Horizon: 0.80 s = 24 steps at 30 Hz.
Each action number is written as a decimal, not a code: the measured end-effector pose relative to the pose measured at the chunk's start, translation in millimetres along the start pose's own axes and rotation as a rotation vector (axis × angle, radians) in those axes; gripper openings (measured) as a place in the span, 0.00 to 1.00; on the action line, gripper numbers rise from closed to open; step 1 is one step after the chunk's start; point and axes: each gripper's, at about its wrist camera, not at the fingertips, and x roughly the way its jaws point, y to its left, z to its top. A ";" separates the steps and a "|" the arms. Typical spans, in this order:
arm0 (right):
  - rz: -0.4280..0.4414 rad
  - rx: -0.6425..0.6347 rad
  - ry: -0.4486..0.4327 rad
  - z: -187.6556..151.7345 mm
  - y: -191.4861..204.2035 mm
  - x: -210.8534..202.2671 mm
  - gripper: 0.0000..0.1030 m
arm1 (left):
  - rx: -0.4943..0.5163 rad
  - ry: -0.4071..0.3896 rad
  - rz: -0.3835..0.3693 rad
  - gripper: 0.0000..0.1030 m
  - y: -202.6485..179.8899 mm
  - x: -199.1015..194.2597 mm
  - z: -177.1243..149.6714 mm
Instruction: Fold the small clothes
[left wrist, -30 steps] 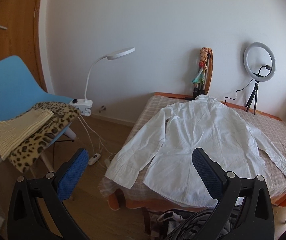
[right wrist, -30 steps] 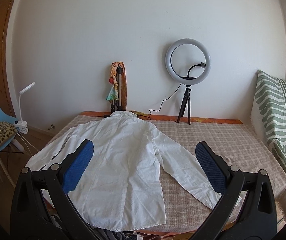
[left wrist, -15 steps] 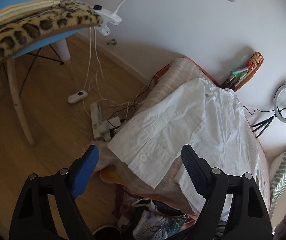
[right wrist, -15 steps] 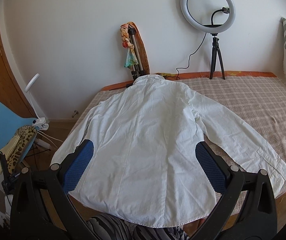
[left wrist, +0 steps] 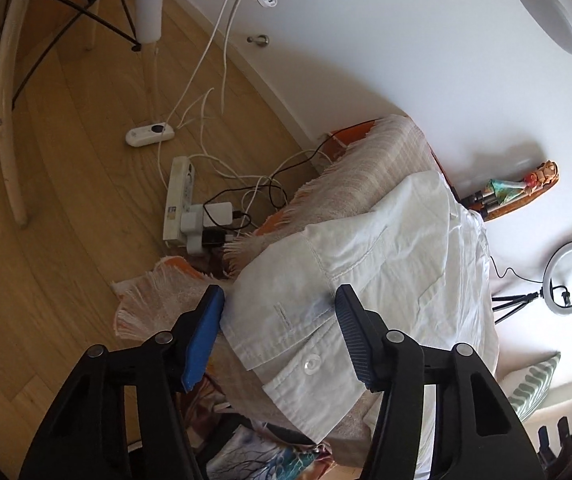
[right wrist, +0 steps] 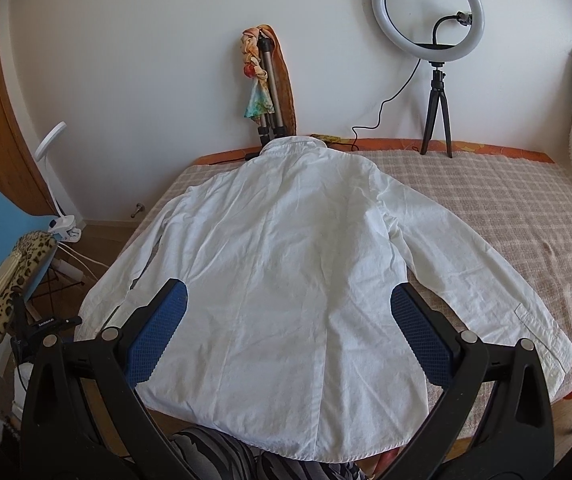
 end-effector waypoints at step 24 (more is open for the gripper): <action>0.142 -0.029 0.150 13.0 25.2 80.3 0.79 | 0.461 -0.140 -0.322 0.03 -132.0 -53.0 -49.6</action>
